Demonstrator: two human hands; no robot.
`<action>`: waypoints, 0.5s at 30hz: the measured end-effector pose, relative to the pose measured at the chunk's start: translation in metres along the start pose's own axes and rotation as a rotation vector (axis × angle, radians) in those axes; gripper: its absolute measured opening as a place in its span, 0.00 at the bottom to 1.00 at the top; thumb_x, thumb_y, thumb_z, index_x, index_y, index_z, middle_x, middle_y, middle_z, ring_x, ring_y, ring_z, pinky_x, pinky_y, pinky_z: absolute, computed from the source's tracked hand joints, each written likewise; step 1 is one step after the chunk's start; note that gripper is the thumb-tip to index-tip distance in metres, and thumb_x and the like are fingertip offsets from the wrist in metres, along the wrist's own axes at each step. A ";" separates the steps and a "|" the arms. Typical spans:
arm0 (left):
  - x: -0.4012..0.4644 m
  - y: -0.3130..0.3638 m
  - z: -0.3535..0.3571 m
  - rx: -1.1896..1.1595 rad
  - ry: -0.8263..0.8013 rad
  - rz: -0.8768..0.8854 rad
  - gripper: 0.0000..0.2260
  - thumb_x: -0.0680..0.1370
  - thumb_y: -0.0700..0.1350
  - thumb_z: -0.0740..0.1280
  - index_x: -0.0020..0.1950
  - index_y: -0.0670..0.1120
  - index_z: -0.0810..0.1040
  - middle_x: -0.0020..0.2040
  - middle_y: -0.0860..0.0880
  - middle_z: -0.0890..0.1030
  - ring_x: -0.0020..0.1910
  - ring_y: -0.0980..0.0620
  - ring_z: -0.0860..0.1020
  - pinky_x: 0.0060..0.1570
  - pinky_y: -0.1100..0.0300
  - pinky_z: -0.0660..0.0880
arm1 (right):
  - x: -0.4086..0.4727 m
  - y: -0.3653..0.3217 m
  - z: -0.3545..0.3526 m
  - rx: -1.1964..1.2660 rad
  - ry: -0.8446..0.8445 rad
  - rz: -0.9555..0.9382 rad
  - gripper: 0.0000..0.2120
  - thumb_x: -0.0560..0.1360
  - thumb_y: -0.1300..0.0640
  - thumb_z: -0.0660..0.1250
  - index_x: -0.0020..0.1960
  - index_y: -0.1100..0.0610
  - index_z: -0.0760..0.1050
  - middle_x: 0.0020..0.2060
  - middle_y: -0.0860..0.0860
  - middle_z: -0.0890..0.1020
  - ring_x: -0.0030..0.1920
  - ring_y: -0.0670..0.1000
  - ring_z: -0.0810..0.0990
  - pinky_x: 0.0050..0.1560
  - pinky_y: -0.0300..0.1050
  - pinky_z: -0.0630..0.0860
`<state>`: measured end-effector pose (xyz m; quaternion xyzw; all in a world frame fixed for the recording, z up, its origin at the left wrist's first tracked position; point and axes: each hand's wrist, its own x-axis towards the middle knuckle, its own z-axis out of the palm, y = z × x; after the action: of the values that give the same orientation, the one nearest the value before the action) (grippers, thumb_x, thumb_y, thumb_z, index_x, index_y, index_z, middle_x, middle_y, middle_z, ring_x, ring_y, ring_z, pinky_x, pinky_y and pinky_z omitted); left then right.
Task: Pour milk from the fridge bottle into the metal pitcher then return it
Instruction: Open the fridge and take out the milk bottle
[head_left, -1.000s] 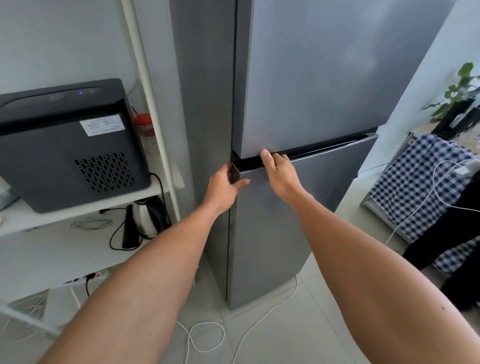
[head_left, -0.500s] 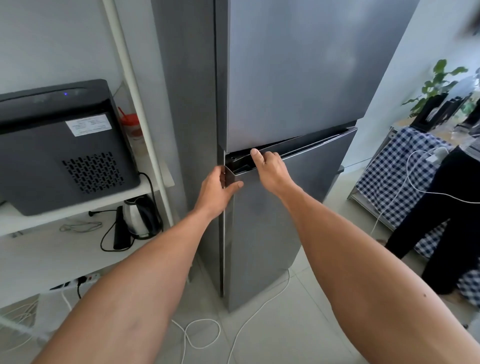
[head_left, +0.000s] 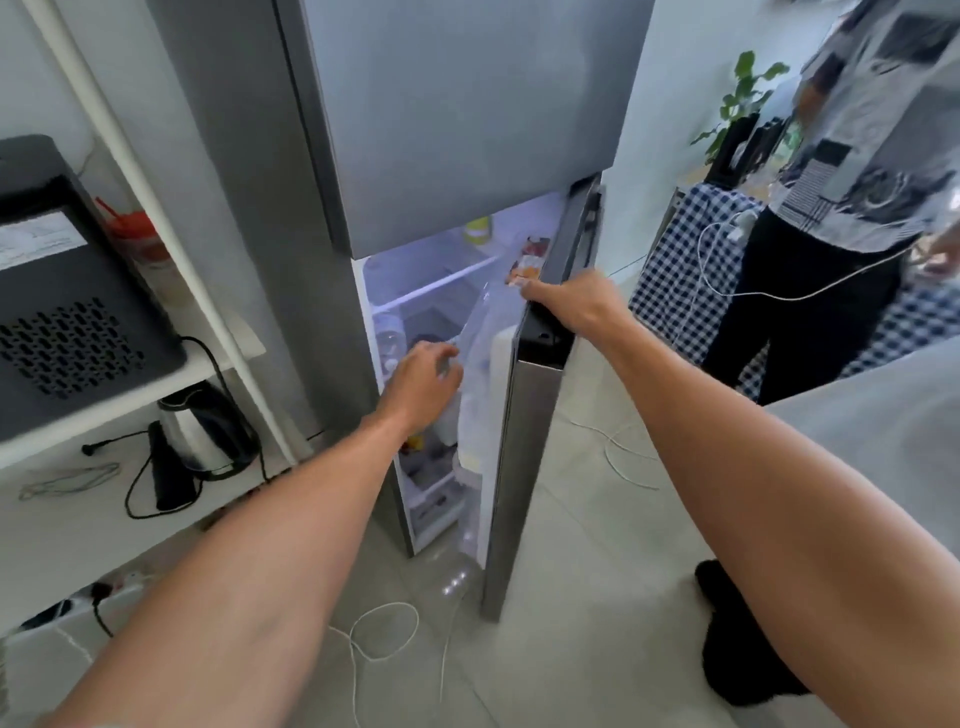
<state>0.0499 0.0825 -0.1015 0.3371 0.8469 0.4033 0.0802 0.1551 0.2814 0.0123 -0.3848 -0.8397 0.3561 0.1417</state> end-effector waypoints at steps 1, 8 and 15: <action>0.000 0.009 0.009 0.020 -0.027 0.027 0.16 0.82 0.48 0.67 0.69 0.45 0.78 0.67 0.46 0.77 0.63 0.46 0.78 0.65 0.50 0.74 | -0.002 0.011 -0.013 -0.009 -0.017 -0.005 0.26 0.66 0.32 0.73 0.33 0.54 0.71 0.30 0.50 0.75 0.33 0.54 0.75 0.34 0.46 0.71; 0.010 0.065 0.076 0.137 -0.174 0.162 0.18 0.81 0.54 0.68 0.66 0.44 0.80 0.73 0.48 0.73 0.71 0.45 0.72 0.69 0.48 0.70 | -0.019 0.071 -0.089 -0.195 -0.037 -0.093 0.25 0.78 0.41 0.67 0.61 0.62 0.75 0.61 0.55 0.70 0.50 0.54 0.74 0.50 0.45 0.70; 0.013 0.114 0.140 0.206 -0.287 0.377 0.13 0.84 0.53 0.64 0.59 0.45 0.81 0.76 0.45 0.71 0.79 0.48 0.61 0.77 0.50 0.58 | -0.030 0.121 -0.138 -0.362 0.088 0.028 0.14 0.83 0.48 0.54 0.58 0.57 0.71 0.52 0.56 0.77 0.48 0.59 0.75 0.50 0.53 0.70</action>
<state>0.1549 0.2294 -0.1085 0.5492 0.7857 0.2707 0.0882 0.3117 0.3811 0.0248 -0.4307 -0.8776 0.1841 0.1018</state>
